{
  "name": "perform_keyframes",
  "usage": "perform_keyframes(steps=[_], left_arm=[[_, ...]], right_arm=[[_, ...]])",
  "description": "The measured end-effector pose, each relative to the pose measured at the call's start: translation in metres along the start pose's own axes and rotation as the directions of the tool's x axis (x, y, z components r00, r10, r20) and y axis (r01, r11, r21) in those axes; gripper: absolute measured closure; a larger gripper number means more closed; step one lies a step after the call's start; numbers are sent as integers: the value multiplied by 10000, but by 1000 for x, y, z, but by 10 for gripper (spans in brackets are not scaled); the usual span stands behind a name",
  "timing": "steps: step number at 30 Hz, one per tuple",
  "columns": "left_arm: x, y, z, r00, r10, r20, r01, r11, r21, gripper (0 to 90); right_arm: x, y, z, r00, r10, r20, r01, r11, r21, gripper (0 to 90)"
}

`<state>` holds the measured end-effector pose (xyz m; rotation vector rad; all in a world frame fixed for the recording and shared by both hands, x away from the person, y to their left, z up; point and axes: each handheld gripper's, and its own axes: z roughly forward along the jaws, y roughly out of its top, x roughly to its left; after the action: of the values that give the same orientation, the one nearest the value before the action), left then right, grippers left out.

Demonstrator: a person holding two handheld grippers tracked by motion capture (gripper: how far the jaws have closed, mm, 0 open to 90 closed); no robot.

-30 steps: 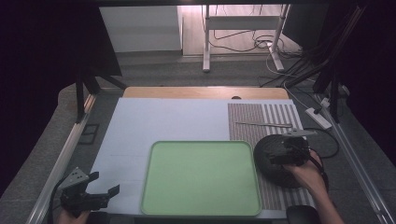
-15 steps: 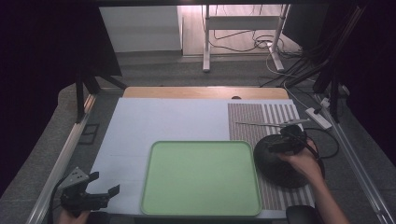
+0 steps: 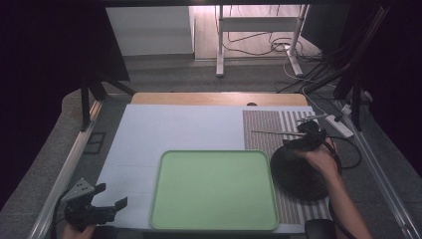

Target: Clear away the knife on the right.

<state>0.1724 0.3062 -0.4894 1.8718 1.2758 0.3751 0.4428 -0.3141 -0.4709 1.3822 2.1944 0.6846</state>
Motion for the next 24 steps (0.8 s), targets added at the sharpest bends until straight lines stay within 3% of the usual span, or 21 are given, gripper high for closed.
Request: perform_keyframes(steps=[9,13,19,24], left_arm=[[0,0,0,10000,9,30,-9,10000,8,17],[1,0,0,10000,-13,56,13,10000,4,17],[0,0,0,10000,13,58,-13,10000,16,18],[0,0,0,10000,13,58,-14,10000,22,19]], right_arm=[[-8,8,19,9997,14,252,-21,9996,297,0],[-13,9,22,9996,46,265,-55,9994,354,54],[-27,12,25,9992,305,276,-314,9990,313,251],[-41,15,27,9993,345,162,-354,9979,540,516]])
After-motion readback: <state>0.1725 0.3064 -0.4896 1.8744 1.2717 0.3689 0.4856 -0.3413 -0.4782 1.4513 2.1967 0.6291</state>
